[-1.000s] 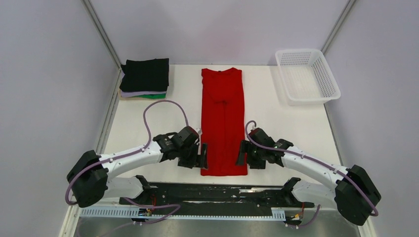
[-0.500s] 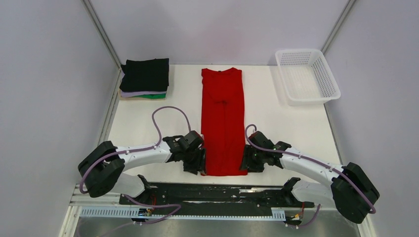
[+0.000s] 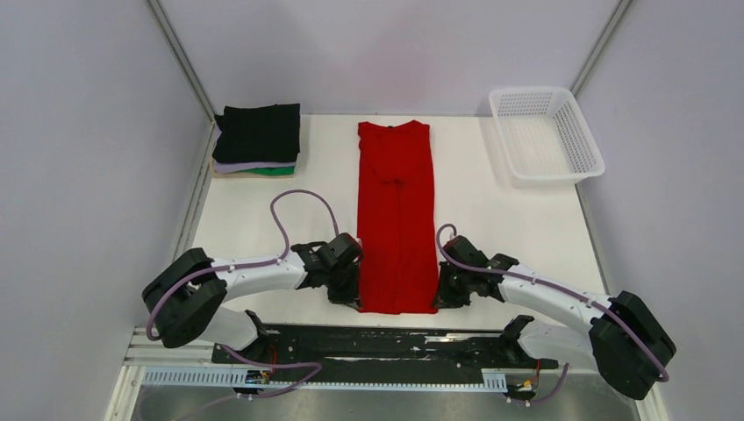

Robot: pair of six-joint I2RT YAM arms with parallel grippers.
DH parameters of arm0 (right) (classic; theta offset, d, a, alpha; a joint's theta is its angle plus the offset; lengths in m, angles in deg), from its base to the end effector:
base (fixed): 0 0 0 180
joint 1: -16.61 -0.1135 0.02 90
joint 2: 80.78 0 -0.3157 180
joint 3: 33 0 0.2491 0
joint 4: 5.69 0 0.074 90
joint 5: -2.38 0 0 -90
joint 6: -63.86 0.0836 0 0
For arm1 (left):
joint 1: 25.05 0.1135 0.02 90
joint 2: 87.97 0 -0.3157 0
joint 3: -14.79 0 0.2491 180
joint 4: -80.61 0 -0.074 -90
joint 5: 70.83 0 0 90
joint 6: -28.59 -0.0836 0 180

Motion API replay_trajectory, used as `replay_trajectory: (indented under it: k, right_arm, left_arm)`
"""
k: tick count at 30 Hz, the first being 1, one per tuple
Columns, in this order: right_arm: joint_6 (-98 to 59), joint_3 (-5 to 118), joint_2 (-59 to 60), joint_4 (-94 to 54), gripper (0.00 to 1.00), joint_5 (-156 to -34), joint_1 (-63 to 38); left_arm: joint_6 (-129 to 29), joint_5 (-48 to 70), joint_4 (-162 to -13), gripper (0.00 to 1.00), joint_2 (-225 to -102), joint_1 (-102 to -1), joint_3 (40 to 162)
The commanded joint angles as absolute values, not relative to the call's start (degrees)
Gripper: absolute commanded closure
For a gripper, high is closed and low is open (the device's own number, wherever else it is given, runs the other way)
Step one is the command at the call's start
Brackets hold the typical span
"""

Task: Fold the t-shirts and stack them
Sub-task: Grab the bottom of the folded rectangular tshirt with both arms

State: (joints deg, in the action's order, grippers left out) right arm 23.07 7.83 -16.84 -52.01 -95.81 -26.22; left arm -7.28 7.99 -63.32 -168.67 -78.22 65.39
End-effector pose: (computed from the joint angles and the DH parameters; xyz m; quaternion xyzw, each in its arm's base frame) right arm 0.1133 0.1212 0.1526 0.0419 0.9806 0.1769 0.0731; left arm 0.1354 -0.2078 0.1574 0.0120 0.9739 -0.2220 0.0450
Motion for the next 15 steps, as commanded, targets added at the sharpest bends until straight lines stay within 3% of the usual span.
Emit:
replay_trajectory:
  k: [1,8,15]
  right_arm:
    - [20.70,6.49,-19.52,-53.87,0.96,-98.26,-26.15]
    - [18.64,7.06,-23.52,-51.85,1.00,-104.82,-26.19]
    - [18.34,10.43,-25.12,-51.12,1.00,-105.46,-26.12]
  left_arm:
    - [-5.94,10.87,-59.60,1.00,-163.15,-78.47,61.60]
    - [-5.29,7.33,-63.78,1.00,-154.46,-78.49,59.01]
    - [-7.14,7.61,-64.29,1.00,-153.38,-78.42,63.53]
